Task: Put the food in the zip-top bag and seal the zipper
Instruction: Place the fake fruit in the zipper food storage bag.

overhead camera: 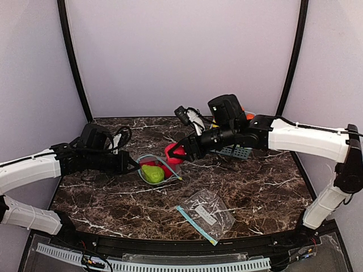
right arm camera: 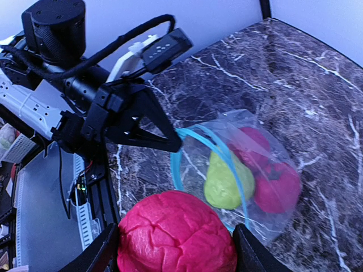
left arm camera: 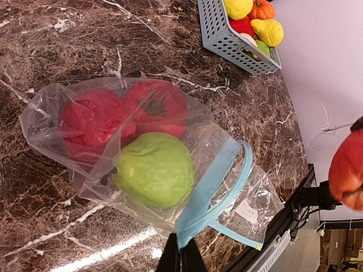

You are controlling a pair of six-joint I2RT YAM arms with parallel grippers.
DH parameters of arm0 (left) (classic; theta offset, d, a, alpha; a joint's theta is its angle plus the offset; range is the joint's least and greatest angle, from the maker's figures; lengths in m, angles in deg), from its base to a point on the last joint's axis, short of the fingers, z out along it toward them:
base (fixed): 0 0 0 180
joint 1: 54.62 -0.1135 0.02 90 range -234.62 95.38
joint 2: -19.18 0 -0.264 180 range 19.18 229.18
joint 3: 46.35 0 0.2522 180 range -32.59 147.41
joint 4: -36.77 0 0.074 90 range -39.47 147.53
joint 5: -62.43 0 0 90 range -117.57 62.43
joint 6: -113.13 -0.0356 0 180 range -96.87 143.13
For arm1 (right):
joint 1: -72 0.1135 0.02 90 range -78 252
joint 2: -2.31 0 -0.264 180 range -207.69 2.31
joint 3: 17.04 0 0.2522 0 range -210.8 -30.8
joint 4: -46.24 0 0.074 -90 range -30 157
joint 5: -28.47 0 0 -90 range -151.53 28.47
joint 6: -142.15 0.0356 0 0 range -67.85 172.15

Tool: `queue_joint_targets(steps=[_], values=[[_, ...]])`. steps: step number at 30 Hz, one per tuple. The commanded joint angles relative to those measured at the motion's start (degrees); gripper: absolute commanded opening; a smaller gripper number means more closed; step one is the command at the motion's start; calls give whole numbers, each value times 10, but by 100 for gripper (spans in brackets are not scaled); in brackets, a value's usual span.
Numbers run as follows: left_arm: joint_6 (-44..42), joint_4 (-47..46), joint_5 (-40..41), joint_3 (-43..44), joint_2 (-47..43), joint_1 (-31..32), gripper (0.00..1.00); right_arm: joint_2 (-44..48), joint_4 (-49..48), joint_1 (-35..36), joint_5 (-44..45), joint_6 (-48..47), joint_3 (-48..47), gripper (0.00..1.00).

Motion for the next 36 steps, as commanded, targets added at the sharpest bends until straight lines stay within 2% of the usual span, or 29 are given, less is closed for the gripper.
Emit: queue_joint_targets(steps=[1, 5, 11, 24, 33, 36], values=[[3, -8, -8, -12, -8, -4, 1, -54, -97, 50, -4, 33, -17, 54], [4, -4, -8, -10, -15, -4, 1, -111, -108, 82, 37, 22, -52, 53], [4, 5, -6, -9, -24, -4, 1, -179, -125, 88, 67, 31, -94, 53], [10, -1, -20, -20, -29, -4, 1, -267, -166, 97, 265, 42, -135, 52], [12, -1, -18, -21, -33, -4, 1, -333, -159, 98, 275, 29, -185, 52], [12, 1, -17, -22, -34, -4, 1, -336, -151, 98, 243, 27, -188, 54]])
